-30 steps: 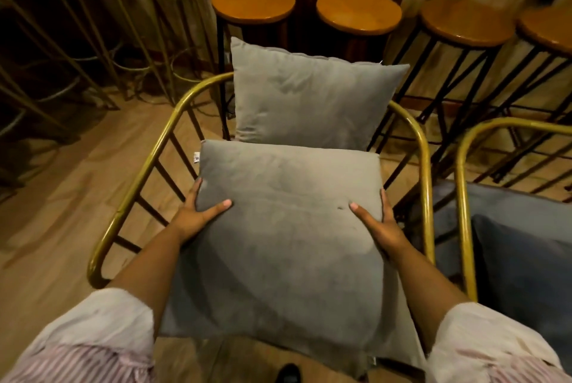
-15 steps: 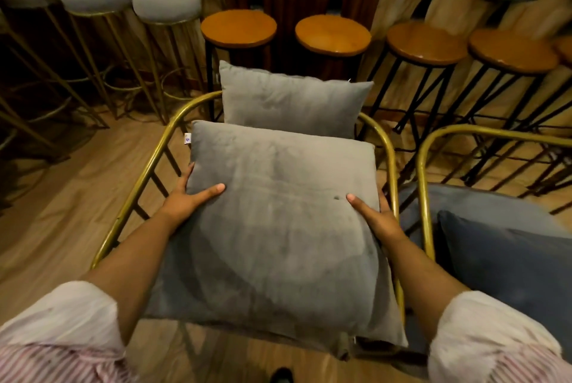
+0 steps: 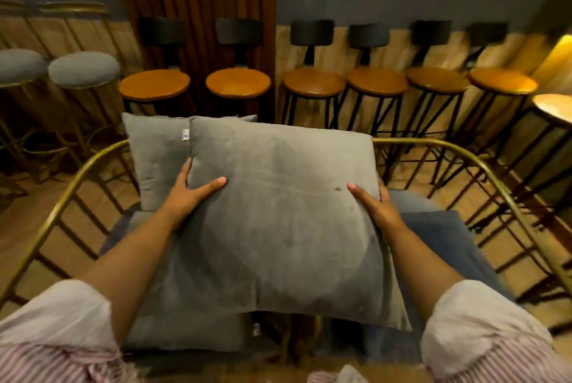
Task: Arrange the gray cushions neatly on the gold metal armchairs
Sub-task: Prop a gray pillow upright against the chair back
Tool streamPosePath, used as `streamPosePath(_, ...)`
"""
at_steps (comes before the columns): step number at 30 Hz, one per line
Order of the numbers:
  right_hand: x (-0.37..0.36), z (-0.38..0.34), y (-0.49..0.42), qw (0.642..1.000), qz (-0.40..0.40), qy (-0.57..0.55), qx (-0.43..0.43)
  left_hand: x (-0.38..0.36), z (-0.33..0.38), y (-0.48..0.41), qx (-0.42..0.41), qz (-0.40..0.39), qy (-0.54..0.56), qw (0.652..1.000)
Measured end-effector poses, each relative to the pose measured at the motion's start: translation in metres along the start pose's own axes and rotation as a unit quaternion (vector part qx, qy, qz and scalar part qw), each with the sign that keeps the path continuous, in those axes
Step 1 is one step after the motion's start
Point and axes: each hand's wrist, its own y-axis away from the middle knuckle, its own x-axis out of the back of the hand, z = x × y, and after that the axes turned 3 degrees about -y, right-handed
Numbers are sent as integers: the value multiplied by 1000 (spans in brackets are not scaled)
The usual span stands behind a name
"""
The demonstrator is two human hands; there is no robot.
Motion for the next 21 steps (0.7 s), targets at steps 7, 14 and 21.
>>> streamPosePath(7, 154, -12, -10, 999, 17, -13, 28, -140, 36, 38, 17, -25, 57, 998)
streamPosePath(14, 247, -13, -52, 998, 63, 21, 23, -240, 51, 42, 26, -25, 67, 997)
streamPosePath(21, 281, -18, -139, 999, 47, 26, -2, -303, 78, -19, -29, -18, 46, 998)
